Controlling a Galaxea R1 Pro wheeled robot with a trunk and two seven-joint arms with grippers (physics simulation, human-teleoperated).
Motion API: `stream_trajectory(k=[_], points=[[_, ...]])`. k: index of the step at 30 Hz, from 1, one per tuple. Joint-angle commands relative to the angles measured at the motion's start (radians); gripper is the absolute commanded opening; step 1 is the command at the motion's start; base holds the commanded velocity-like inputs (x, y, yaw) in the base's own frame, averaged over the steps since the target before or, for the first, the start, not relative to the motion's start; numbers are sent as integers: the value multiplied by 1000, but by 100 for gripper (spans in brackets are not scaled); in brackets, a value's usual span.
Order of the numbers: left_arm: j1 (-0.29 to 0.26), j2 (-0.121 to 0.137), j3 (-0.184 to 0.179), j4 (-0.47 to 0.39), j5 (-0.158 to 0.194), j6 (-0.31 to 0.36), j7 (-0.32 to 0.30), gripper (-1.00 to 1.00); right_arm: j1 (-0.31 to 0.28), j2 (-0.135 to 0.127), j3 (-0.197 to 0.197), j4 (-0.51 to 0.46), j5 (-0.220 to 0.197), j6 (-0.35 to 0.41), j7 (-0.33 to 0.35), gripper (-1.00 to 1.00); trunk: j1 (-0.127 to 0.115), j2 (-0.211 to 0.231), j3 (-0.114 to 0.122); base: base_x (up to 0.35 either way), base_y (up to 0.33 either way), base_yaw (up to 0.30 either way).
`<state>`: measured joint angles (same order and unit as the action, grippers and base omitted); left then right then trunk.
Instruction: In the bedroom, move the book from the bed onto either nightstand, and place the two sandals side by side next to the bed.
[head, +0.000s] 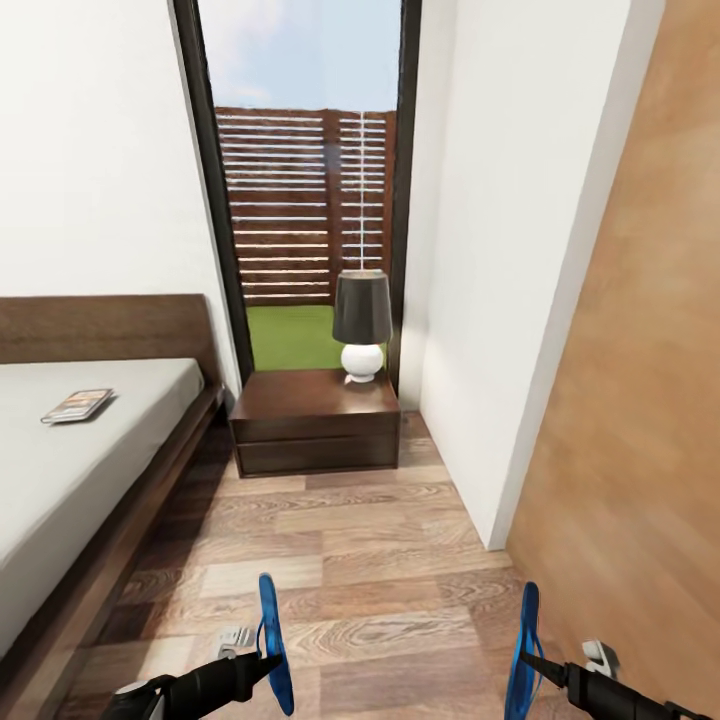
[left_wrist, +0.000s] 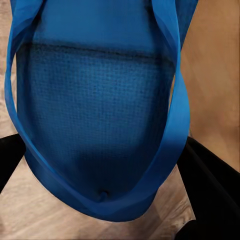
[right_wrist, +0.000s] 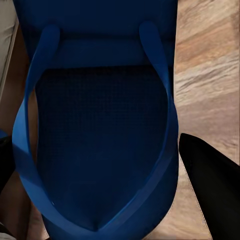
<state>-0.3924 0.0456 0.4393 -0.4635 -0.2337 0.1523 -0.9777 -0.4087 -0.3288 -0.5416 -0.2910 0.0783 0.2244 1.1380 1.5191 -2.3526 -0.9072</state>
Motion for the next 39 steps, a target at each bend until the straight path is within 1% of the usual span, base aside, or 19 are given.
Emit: stream_trajectory(k=[1,30,39], points=[[-1,-1,9,-1,-6,10,-7,-100,-1,1,-9,-1,7,9,4,-100,0,0,-1,325,0,0],[0,-1,9,-1,-6,10,-7,-100,-1,1,-9,-1,7,9,3,-100,0,0,-1,325,0,0],[0,-1,9,-1,-6,10,-7,-100,-1,1,-9,-1,8,9,3,-100,0,0,-1,312,-113,0]])
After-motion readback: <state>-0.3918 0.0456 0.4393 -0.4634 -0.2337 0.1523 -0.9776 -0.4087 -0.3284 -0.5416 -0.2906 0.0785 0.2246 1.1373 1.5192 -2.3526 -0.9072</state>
